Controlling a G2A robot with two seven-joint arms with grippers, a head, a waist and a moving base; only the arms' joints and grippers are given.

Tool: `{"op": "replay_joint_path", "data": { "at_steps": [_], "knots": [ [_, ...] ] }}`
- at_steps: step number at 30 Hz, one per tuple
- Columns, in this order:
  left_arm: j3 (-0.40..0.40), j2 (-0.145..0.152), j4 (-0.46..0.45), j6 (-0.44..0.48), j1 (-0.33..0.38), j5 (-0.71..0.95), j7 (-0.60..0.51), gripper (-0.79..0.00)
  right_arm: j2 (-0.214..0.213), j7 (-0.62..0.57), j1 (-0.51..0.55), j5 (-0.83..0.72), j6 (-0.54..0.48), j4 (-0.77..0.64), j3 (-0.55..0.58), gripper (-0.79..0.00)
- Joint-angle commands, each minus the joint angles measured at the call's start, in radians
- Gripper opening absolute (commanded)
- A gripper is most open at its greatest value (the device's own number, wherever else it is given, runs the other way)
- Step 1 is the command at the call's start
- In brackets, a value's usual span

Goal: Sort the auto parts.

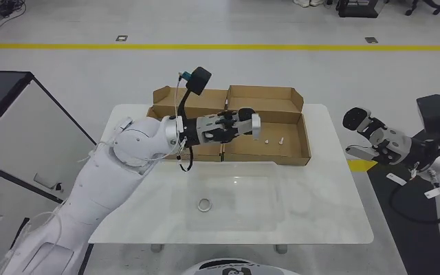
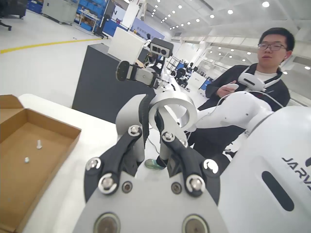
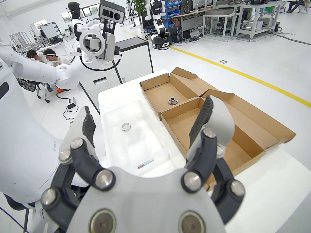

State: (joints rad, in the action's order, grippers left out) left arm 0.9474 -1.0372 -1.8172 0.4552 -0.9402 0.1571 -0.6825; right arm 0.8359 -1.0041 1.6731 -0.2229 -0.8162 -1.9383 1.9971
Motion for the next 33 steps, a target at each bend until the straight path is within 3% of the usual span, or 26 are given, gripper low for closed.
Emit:
{"op": "replay_joint_path", "data": {
  "at_steps": [1, 14, 22, 33],
  "knots": [
    [0.005, -0.001, 0.034, -0.028, 0.021, -0.057, -0.013, -0.785, 0.000, 0.000, 0.000, 0.000, 0.000, 0.000, 0.000, 0.000],
    [0.013, -0.001, 0.165, -0.183, 0.060, -0.328, -0.061, -0.785, 0.000, 0.000, 0.000, 0.000, 0.000, 0.000, 0.000, 0.000],
    [0.008, 0.006, 0.206, -0.190, 0.083, -0.501, -0.155, -0.785, 0.000, 0.000, 0.000, 0.000, 0.000, 0.000, 0.000, 0.000],
    [-0.039, -0.001, 0.317, -0.170, 0.135, -0.708, -0.198, -0.785, 0.000, 0.000, 0.000, 0.000, 0.000, 0.000, 0.000, 0.000]
  ]
}}
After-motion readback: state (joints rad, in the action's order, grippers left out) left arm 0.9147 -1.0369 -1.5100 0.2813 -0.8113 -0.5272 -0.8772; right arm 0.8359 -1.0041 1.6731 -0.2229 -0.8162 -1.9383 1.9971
